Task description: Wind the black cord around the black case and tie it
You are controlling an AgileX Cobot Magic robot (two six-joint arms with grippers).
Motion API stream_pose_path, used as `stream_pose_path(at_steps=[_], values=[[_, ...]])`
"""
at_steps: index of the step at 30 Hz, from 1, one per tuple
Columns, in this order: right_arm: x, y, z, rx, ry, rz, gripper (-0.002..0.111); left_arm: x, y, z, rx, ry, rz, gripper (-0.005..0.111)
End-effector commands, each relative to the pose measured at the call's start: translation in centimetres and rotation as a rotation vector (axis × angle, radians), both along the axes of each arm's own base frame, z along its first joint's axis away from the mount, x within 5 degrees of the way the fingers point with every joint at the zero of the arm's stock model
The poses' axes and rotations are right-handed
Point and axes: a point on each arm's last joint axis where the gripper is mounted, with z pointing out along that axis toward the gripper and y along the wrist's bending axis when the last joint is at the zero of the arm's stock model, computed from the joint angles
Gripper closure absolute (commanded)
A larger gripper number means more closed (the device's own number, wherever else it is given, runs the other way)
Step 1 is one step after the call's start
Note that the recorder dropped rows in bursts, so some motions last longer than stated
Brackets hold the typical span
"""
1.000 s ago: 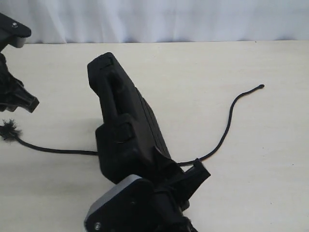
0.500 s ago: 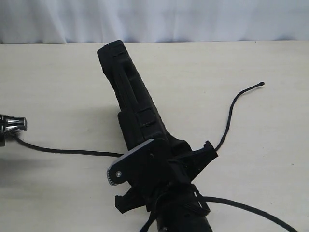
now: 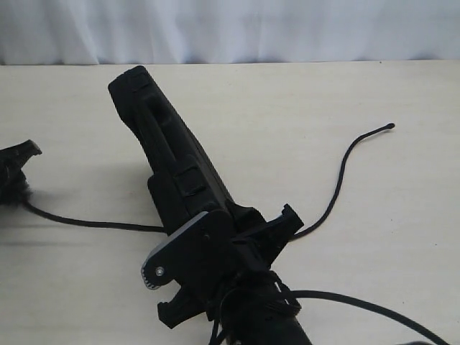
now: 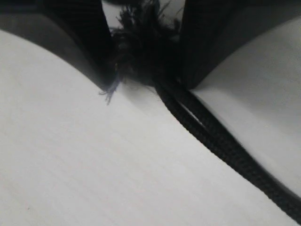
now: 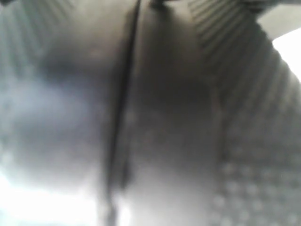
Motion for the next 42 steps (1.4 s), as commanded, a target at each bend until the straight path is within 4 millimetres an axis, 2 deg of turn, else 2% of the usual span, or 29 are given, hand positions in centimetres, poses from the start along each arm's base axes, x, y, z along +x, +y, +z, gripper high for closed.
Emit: stream_pose_path(at_steps=[1,3,5,6,8,9,11,14,16,17,19,21,23,24,25,26,28,32,35,37,39,42], values=[[-0.5,0.1,-0.8,0.011,0.106,0.017,0.104,0.3,0.1,-0.6,0.011,-0.029,-0.009,0.068],[-0.5,0.1,-0.8,0.011,0.105,0.017,0.104,0.4,0.1,-0.6,0.068,-0.022,-0.12,0.107],[-0.5,0.1,-0.8,0.012,0.111,0.013,0.104,0.5,0.2,1.3,0.169,-0.064,-0.27,0.107],[-0.5,0.1,-0.8,0.012,0.109,0.011,0.104,0.3,0.2,4.2,0.273,-0.11,-0.376,0.107],[-0.5,0.0,-0.9,0.014,0.115,0.001,0.104,-0.5,-0.4,8.5,0.429,-0.185,-0.516,0.107],[-0.4,-0.2,-0.9,0.017,0.115,-0.024,0.104,-1.0,-2.1,10.7,0.568,-0.199,-0.716,0.107],[-0.4,-0.6,-1.0,0.025,0.138,-0.081,0.104,-1.9,-5.5,11.7,0.757,-0.094,-1.117,0.107],[-0.5,-1.0,-1.3,0.034,0.17,-0.134,0.104,-2.8,-8.6,11.4,0.861,0.004,-1.449,0.107],[-0.4,-1.2,-1.2,0.034,0.162,-0.159,0.104,-3.8,-10.3,12.5,0.978,0.001,-1.652,0.107],[-0.3,-1.4,-1.1,0.033,0.148,-0.186,0.104,-4.5,-10.5,13.0,1.027,0.043,-1.742,0.107],[-0.3,-1.7,-1.1,0.033,0.144,-0.217,0.104,-6.2,-10.1,14.5,1.044,0.08,-1.746,0.107],[-0.2,-2.0,-1.0,0.032,0.132,-0.254,0.104,-8.5,-9.9,15.7,1.022,0.118,-1.862,0.107],[-0.2,-2.0,-1.0,0.032,0.13,-0.256,0.104,-10.1,-10.6,16.3,0.988,0.036,-2.043,0.107],[-0.2,-2.0,-1.0,0.032,0.13,-0.256,0.104,-10.9,-11.3,16.8,0.981,-0.073,-2.122,0.107],[-0.2,-2.0,-1.0,0.032,0.13,-0.256,0.104,-11.2,-11.7,16.8,0.96,-0.109,-2.178,0.107],[-0.2,-2.0,-1.0,0.032,0.13,-0.256,0.104,-11.7,-11.9,16.1,0.973,-0.118,-2.329,0.107],[-0.3,-1.9,-1.1,0.034,0.141,-0.249,0.104,-11.6,-11.8,15.1,1.043,-0.143,-2.332,0.107],[-0.3,-1.9,-1.1,0.034,0.144,-0.247,0.104,-10.7,-13.7,16.1,1.259,-0.283,-2.29,0.107],[-0.3,-1.8,-1.1,0.034,0.143,-0.24,0.104,-10.1,-12.7,16.1,1.332,-0.154,-2.212,0.107],[-0.3,-1.8,-1.1,0.036,0.145,-0.238,0.104,-9.4,-12.9,15.5,1.305,-0.14,-2.19,0.107],[-0.3,-1.8,-1.1,0.036,0.145,-0.238,0.104,-8.8,-14.6,14.6,1.299,-0.197,-2.227,0.107],[-0.3,-1.7,-1.1,0.037,0.149,-0.236,0.104,-8.4,-17.0,15.1,1.366,-0.397,-2.179,0.107]])
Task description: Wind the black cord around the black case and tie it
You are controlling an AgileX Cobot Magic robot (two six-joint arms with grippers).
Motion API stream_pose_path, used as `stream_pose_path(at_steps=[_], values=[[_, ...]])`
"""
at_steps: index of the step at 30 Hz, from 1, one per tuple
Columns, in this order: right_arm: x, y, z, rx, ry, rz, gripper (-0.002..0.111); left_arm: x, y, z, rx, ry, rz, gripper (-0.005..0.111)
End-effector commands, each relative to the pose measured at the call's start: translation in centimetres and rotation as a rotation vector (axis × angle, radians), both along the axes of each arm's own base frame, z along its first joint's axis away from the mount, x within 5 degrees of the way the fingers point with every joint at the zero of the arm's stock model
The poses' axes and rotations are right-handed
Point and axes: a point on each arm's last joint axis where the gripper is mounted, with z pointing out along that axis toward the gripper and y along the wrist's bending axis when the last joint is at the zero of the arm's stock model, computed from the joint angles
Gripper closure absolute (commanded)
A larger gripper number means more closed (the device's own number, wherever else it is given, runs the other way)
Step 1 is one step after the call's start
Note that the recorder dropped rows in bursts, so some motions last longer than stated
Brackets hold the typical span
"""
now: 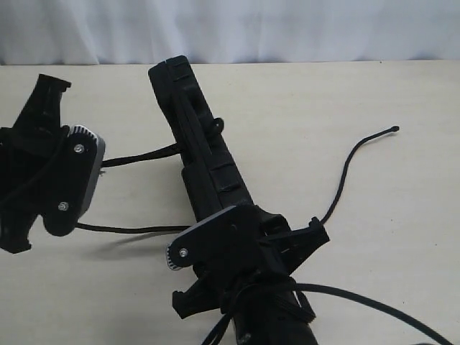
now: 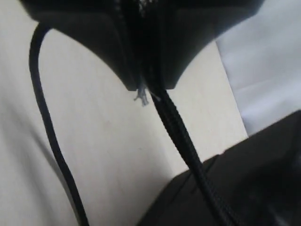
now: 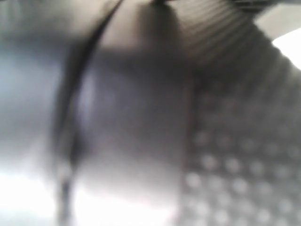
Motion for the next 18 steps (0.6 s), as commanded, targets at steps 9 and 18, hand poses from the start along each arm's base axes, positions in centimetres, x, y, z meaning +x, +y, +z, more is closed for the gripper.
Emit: stream_pose_path(at_steps=[9,18], values=[[-0.7,0.6,-1.4,0.015,0.136,0.08,0.102,2.5,-4.5,-2.1,-0.286,-0.056,0.012,0.107],[-0.8,0.4,-1.0,0.024,0.149,0.061,0.022,2.8,-4.7,-1.8,-0.348,-0.085,0.044,0.107]])
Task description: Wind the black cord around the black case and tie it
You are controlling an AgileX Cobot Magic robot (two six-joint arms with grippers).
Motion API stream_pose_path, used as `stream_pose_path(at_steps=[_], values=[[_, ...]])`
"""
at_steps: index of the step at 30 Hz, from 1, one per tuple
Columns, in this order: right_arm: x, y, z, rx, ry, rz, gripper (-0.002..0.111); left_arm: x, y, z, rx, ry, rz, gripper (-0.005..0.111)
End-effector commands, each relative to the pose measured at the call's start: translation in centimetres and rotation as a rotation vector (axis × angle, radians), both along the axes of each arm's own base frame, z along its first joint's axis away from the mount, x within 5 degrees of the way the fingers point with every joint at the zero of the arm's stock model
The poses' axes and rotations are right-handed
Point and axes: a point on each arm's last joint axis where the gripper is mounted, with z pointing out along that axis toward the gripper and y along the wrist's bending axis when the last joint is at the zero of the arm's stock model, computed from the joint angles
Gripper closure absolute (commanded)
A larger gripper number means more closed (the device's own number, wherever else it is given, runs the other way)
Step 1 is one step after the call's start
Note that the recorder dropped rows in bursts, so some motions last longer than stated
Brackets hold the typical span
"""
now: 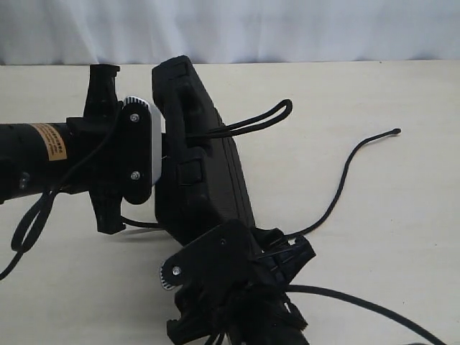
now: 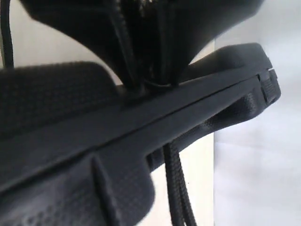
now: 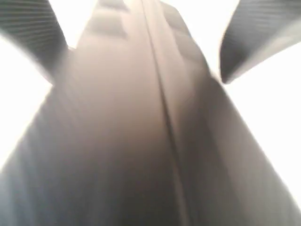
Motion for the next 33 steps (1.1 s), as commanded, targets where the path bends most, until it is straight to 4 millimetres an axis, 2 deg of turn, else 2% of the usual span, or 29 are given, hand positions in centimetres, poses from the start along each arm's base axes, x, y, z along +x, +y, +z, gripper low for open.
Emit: stream_pose_path(at_steps=[1,6,21,25,27,33], values=[[-0.3,-0.7,0.9,0.007,0.045,-0.039,0.022,-0.1,-0.2,0.0,-0.023,0.006,0.008,0.107],[-1.8,-1.5,3.6,-0.005,0.214,0.08,0.023,-0.1,-0.2,0.0,-0.022,0.005,0.007,0.107],[-3.6,-4.5,8.7,0.048,0.332,0.174,0.023,-0.1,-0.2,0.0,-0.022,0.005,0.007,0.107],[-3.7,-6.5,10.8,0.085,0.312,0.126,0.023,-0.1,-0.2,-0.1,-0.016,0.016,0.007,0.107],[-3.3,-8.1,12.2,0.084,0.244,0.069,0.023,-0.1,-0.2,-0.1,-0.015,0.018,0.007,0.107],[-0.7,-12.0,16.5,0.283,0.073,-0.107,0.028,-0.1,-0.2,-0.2,-0.014,0.019,0.006,0.107]])
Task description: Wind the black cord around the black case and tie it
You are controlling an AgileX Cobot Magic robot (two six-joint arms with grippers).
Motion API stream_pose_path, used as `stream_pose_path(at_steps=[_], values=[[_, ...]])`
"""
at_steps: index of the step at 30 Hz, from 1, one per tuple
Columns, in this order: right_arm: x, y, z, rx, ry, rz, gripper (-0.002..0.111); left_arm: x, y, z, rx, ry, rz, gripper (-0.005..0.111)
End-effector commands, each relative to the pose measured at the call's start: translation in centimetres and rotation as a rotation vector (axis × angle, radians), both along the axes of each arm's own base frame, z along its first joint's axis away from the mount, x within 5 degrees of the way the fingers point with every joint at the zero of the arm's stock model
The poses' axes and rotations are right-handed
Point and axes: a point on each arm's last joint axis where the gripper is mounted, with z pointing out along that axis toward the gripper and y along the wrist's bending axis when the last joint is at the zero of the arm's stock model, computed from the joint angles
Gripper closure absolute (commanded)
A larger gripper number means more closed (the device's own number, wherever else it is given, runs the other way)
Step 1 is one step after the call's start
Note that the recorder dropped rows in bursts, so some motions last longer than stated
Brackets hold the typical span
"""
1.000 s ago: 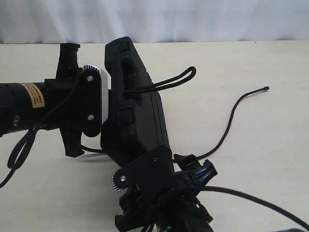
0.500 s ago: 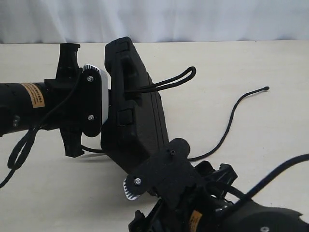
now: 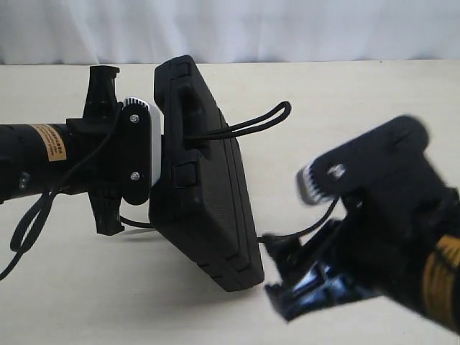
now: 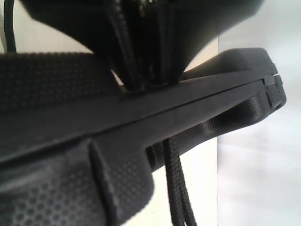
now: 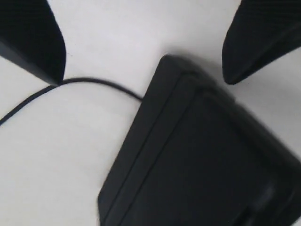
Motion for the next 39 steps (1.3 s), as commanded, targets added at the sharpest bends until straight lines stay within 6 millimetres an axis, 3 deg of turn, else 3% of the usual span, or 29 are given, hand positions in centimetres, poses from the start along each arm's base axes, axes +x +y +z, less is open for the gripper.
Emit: stream_pose_path(at_steps=[1,7,10,17,23,34,39], values=[[2.2,-2.6,3.0,0.112,-0.074,-0.148,0.029,-0.1,-0.2,-0.1,-0.017,0.01,0.006,0.107],[5.7,-2.9,6.7,0.254,0.035,-0.085,0.029,-0.1,-0.2,-0.1,-0.017,0.01,0.006,0.107],[8.1,-3.3,6.9,0.285,0.132,-0.104,0.029,-0.1,-0.2,-0.1,-0.017,0.01,0.006,0.107],[13.6,-2.8,3.3,0.388,0.347,-0.15,0.036,-0.1,-0.2,-0.1,-0.017,0.01,0.006,0.107],[16.1,-1.2,0.8,0.452,0.369,-0.149,0.039,-0.1,-0.2,-0.1,-0.017,0.01,0.006,0.107],[17.3,-0.5,-0.4,0.488,0.372,-0.153,0.101,-0.1,-0.2,-0.1,-0.015,0.014,0.005,0.105],[17.3,-0.5,-0.3,0.49,0.364,-0.153,0.104,-0.2,-0.2,-0.2,-0.009,0.025,0.005,0.082]])
